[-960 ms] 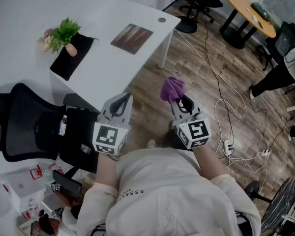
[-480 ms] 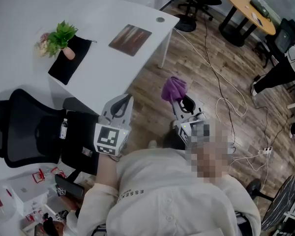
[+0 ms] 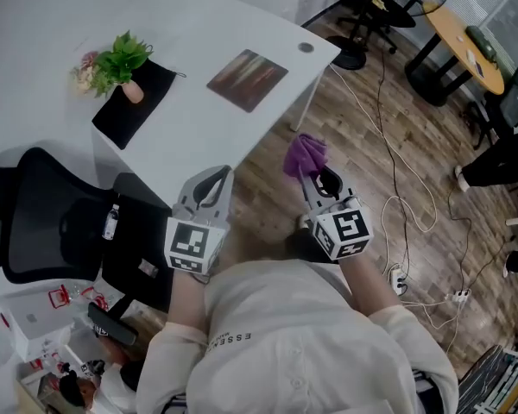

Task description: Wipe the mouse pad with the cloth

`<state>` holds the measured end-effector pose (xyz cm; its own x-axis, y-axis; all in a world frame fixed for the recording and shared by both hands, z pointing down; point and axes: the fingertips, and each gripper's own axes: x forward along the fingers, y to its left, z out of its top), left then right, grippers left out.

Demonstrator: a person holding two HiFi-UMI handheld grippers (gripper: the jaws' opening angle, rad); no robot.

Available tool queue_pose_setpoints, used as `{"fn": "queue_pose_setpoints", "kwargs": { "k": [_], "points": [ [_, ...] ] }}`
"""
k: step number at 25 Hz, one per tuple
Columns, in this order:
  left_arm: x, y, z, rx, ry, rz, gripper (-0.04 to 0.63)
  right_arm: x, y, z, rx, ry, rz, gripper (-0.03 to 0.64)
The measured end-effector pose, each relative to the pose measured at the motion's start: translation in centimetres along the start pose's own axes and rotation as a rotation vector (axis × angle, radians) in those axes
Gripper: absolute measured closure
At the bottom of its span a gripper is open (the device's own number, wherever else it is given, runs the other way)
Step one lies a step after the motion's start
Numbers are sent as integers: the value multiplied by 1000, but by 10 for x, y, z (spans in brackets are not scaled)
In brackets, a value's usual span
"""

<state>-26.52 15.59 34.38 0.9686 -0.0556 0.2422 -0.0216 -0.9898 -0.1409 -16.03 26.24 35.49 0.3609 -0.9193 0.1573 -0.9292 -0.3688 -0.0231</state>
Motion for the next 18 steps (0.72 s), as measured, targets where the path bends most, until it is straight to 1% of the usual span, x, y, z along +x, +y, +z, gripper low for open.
{"fn": "queue_pose_setpoints", "kwargs": {
  "k": [3,6,8,11,16,18],
  "points": [
    [27,1,14,-17,29,45,594,19,-31,10,1,14,55,529],
    [48,20,8,-35,53,103,594,58,-47,8,-16,34,121,529],
    [61,36,1,-66,57,165,594,85,-56,4,-34,48,170,529],
    [89,55,6,-129,65,268,594,119,-83,12,-48,61,249,529],
    [153,74,17,-197,88,373,594,180,-138,23,-74,113,364,529],
    [179,80,19,-216,93,404,594,201,-155,24,-86,136,413,529]
  ]
}}
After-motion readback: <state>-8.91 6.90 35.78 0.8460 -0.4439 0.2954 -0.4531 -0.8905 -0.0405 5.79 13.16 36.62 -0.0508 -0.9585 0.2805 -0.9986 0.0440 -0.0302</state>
